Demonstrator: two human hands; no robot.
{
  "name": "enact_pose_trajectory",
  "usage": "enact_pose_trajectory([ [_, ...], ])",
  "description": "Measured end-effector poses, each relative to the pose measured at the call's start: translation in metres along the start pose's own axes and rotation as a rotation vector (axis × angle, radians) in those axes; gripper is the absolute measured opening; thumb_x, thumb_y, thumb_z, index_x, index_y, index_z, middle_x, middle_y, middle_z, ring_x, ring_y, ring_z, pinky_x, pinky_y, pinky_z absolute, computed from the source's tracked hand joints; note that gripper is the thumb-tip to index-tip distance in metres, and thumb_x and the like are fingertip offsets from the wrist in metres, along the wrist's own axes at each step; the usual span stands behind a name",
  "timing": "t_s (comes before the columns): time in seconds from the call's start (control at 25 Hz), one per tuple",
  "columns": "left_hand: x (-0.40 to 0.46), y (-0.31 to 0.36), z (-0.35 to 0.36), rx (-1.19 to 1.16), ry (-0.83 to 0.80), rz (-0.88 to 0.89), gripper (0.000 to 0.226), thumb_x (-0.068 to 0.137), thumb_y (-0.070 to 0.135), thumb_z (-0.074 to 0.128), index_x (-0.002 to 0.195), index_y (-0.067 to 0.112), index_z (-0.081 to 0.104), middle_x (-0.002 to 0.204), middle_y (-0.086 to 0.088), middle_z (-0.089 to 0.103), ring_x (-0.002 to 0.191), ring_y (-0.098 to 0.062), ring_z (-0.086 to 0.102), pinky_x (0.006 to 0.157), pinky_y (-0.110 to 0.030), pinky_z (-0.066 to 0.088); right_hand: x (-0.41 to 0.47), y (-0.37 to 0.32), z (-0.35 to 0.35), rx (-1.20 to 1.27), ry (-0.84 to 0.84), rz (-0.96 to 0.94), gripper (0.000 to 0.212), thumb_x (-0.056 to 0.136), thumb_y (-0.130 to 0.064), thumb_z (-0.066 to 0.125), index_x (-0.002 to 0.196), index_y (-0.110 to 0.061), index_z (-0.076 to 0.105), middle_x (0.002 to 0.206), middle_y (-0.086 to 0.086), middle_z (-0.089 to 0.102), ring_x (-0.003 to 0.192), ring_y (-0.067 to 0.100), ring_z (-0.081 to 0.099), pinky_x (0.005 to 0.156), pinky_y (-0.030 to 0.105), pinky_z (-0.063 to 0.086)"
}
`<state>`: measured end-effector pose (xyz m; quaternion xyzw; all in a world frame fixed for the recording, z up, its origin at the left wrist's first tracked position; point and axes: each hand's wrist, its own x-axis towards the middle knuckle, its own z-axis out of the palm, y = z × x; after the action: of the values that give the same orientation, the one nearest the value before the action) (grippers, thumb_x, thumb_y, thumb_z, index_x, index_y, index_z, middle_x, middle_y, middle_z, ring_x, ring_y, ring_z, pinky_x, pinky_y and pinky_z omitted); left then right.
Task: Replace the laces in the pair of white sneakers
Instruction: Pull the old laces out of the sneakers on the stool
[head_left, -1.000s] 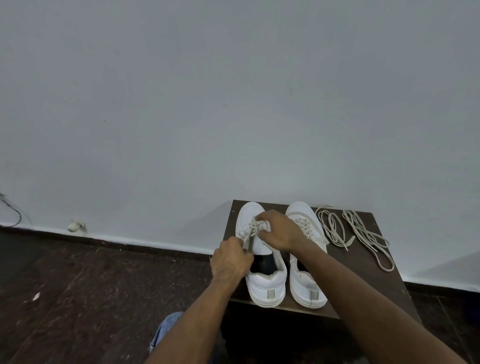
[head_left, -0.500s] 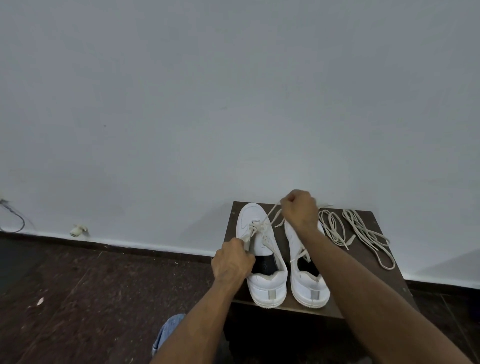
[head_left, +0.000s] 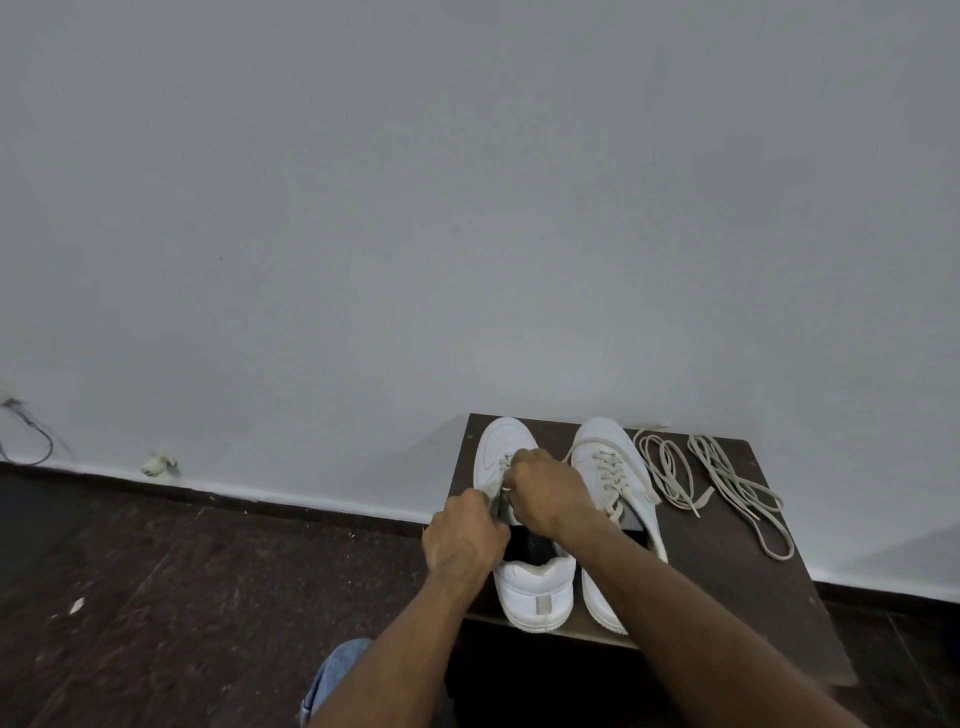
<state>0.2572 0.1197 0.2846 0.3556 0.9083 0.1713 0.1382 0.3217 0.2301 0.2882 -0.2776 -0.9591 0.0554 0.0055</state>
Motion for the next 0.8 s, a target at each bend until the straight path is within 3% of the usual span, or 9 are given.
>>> enact_pose_trajectory([
  [0.24,0.001,0.002,0.002,0.014,0.022,0.022,0.016,0.089,0.023,0.053,0.098,0.014,0.063,0.094,-0.003,0.065,0.082,-0.02,0.061,0.07,-0.032,0.049,0.002,0.034,-0.041,0.642,0.388,0.47,0.02,0.091,-0.03,0.059,0.077,-0.019,0.069,0.084,-0.001,0.071,0.085,0.023,0.067,0.071,0.028,0.048],
  [0.28,0.0,0.003,0.001,0.01,0.025,0.022,0.016,0.089,0.023,0.053,0.098,0.014,0.063,0.094,-0.003,0.066,0.081,-0.02,0.061,0.07,-0.032,0.05,0.001,0.041,-0.05,0.637,0.35,0.454,0.018,0.09,-0.03,0.061,0.079,-0.019,0.071,0.085,-0.001,0.071,0.085,0.023,0.066,0.07,0.028,0.046],
  [0.36,-0.001,0.003,0.0,0.007,0.024,0.026,0.015,0.088,0.022,0.052,0.096,0.014,0.063,0.093,-0.003,0.066,0.082,-0.021,0.062,0.072,-0.034,0.052,-0.008,0.039,-0.059,0.4,0.164,0.276,0.018,0.089,-0.03,0.061,0.094,-0.016,0.071,0.104,0.003,0.067,0.096,0.024,0.063,0.075,0.03,0.048],
  [0.44,-0.002,0.002,-0.002,0.006,0.008,0.026,0.014,0.088,0.021,0.051,0.094,0.014,0.063,0.092,-0.003,0.066,0.081,-0.022,0.061,0.072,-0.034,0.052,-0.028,0.026,-0.049,0.214,0.104,0.083,0.032,0.087,-0.033,0.059,0.112,-0.013,0.065,0.125,0.004,0.056,0.112,0.024,0.054,0.086,0.036,0.049],
  [0.52,-0.003,0.003,-0.006,0.006,-0.01,0.026,0.014,0.087,0.022,0.051,0.088,0.016,0.063,0.091,-0.003,0.066,0.081,-0.024,0.061,0.069,-0.033,0.049,-0.054,0.01,-0.033,0.224,0.12,-0.043,0.036,0.086,-0.035,0.056,0.113,-0.014,0.066,0.12,0.003,0.059,0.111,0.023,0.055,0.086,0.036,0.049],
  [0.64,-0.002,-0.002,-0.011,-0.08,-0.027,-0.006,0.013,0.083,0.029,0.055,0.076,0.019,0.061,0.084,-0.001,0.066,0.079,-0.024,0.061,0.067,-0.032,0.048,-0.08,-0.016,-0.007,0.154,-0.13,-0.115,0.035,0.085,-0.043,0.053,0.103,-0.015,0.064,0.103,0.008,0.066,0.096,0.03,0.061,0.08,0.037,0.048],
  [0.72,-0.002,-0.004,-0.012,-0.151,-0.011,-0.019,0.017,0.083,0.035,0.059,0.093,0.023,0.067,0.095,0.001,0.069,0.085,-0.021,0.062,0.068,-0.029,0.045,-0.081,-0.023,0.003,0.053,-0.184,-0.104,0.037,0.087,-0.043,0.052,0.109,-0.013,0.057,0.108,0.013,0.064,0.1,0.035,0.059,0.081,0.04,0.046],
  [0.8,0.003,0.001,-0.011,-0.144,0.055,0.006,0.034,0.085,0.038,0.059,0.117,0.029,0.06,0.11,0.003,0.068,0.099,-0.023,0.063,0.071,-0.029,0.043,-0.078,-0.025,0.006,0.022,-0.192,-0.079,0.039,0.089,-0.043,0.053,0.112,-0.011,0.056,0.111,0.016,0.062,0.103,0.037,0.059,0.082,0.04,0.045],
])
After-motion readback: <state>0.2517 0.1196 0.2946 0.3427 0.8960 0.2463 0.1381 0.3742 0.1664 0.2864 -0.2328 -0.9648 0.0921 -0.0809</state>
